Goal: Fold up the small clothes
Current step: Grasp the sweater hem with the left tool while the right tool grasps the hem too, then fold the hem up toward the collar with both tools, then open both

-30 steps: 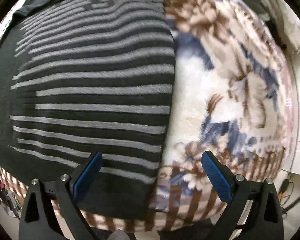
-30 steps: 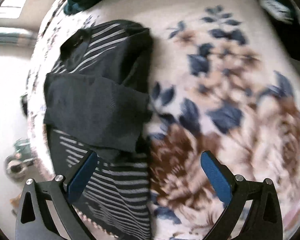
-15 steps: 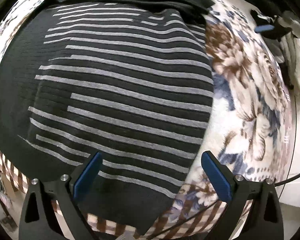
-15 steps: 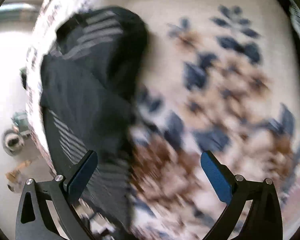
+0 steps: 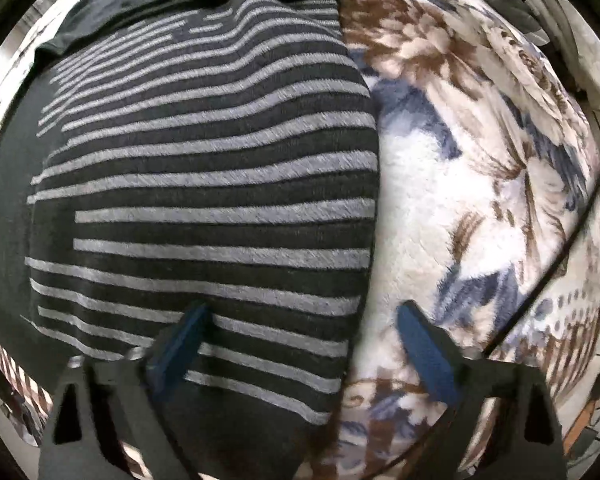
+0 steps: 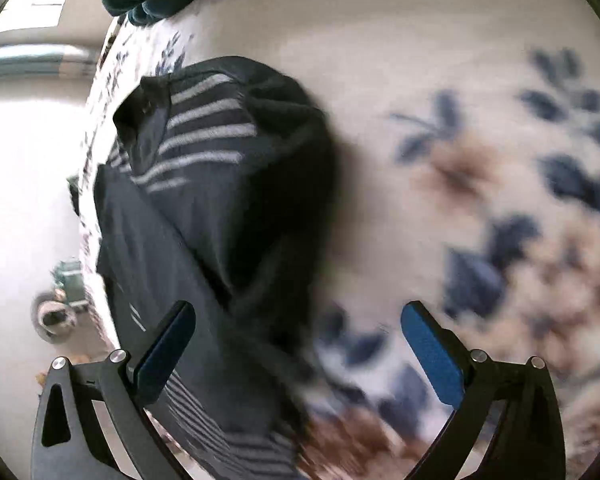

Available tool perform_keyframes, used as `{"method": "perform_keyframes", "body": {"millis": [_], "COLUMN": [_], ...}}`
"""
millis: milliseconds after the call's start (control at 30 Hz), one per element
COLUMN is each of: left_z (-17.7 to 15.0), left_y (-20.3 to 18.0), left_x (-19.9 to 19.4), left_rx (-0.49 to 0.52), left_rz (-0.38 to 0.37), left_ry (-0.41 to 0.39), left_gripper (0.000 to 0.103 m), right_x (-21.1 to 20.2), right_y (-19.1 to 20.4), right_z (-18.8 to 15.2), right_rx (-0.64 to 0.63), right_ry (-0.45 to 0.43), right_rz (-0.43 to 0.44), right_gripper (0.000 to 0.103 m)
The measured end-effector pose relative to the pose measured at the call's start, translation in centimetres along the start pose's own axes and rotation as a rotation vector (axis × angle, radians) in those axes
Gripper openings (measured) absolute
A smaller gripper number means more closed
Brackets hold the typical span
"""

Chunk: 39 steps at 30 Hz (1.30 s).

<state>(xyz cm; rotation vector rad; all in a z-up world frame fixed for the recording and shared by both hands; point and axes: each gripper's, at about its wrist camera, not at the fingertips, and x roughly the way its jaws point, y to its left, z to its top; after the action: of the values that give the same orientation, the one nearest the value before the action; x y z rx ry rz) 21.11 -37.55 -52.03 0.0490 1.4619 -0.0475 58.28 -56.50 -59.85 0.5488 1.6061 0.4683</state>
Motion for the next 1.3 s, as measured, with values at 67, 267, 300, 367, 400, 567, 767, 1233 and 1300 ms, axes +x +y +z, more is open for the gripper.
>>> {"method": "perform_keyframes", "body": {"millis": [67, 267, 300, 367, 400, 567, 767, 1233, 1300], "left_z": [0.3, 2.0, 2.2, 2.4, 2.6, 1.0, -0.5, -3.4, -4.8], "left_y": [0.0, 1.9, 2.4, 3.5, 4.2, 9.6, 18.4, 39.6, 42.6], "left_x": [-0.4, -2.7, -3.3, -4.8, -5.9, -9.9, -12.5, -7.2, -5.8], "left_rx": [0.004, -0.019, -0.026, -0.059, -0.077, -0.231, -0.498, -0.779, -0.842], "left_rz": [0.021, 0.007, 0.0, -0.016, -0.023, -0.092, -0.232, -0.296, -0.323], "left_ry": [-0.031, -0.089, -0.098, -0.12, -0.133, -0.177, -0.214, -0.161, -0.127], "left_gripper": [0.042, 0.006, 0.006, 0.006, 0.006, 0.006, 0.006, 0.006, 0.01], "right_x": [1.1, 3.5, 3.5, 2.9, 2.4, -0.2, -1.0, 19.3, 21.9], "right_y": [0.9, 4.0, 4.2, 4.8, 5.2, 9.2, 17.9, 39.9, 41.1], "right_z": [0.4, 0.4, 0.3, 0.1, 0.0, -0.6, 0.3, 3.3, 3.5], "right_rx": [-0.009, -0.005, -0.004, 0.005, -0.002, -0.035, -0.054, -0.063, -0.065], "right_ry": [0.0, 0.046, 0.046, 0.03, 0.024, -0.007, 0.007, 0.07, 0.111], "right_rz": [0.035, 0.036, 0.017, 0.018, 0.009, -0.036, -0.146, -0.34, -0.325], "right_gripper": [0.103, 0.05, 0.027, 0.021, 0.019, 0.016, 0.016, 0.016, 0.036]}}
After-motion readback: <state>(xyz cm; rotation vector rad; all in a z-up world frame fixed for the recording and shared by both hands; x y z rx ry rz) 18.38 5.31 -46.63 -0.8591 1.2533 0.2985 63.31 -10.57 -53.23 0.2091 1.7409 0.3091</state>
